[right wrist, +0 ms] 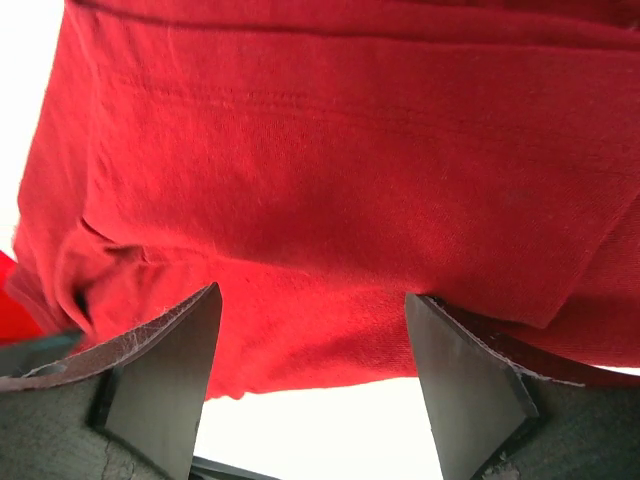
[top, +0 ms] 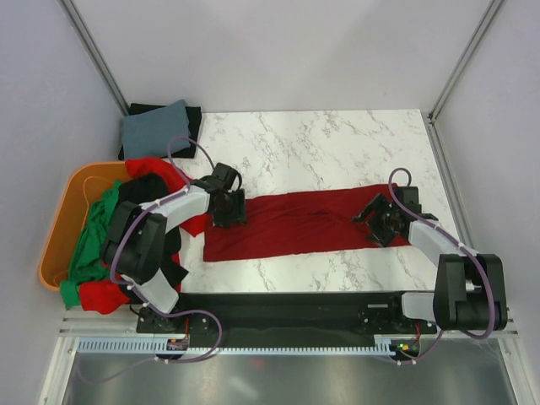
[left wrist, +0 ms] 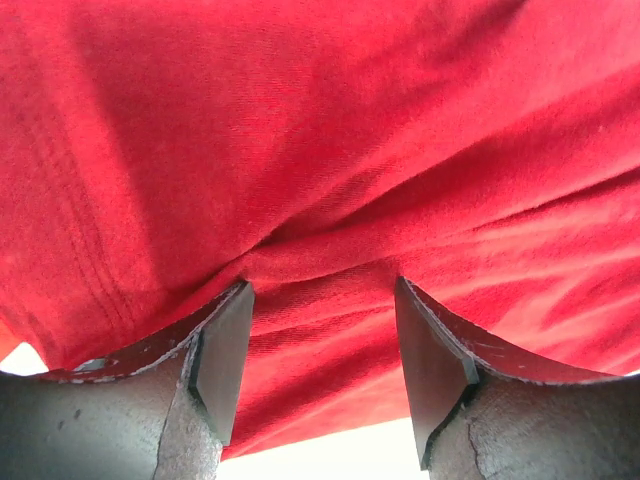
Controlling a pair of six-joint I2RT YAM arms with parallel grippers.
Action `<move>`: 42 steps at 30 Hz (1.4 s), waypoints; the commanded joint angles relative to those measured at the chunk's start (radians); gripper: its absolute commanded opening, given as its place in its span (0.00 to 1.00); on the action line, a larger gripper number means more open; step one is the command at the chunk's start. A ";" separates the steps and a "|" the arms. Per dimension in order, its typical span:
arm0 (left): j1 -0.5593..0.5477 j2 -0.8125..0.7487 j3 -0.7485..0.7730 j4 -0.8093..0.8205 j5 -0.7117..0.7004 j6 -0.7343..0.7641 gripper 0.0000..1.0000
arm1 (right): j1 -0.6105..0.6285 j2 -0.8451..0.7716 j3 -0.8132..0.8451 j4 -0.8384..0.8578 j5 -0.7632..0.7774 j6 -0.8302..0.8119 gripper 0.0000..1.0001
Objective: Fold and stack the t-shirts
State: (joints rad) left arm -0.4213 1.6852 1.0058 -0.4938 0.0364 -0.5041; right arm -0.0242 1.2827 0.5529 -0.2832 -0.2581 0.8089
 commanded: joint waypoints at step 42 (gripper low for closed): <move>-0.556 0.143 0.189 0.060 0.223 -0.307 0.63 | 0.175 1.227 1.632 -0.154 -0.115 -0.252 0.95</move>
State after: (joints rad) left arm -0.9638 1.8904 1.1534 -0.2939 0.3420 -0.8433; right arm 0.1425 2.5694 2.2105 -0.3687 -0.4351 0.6270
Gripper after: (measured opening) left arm 0.632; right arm 0.940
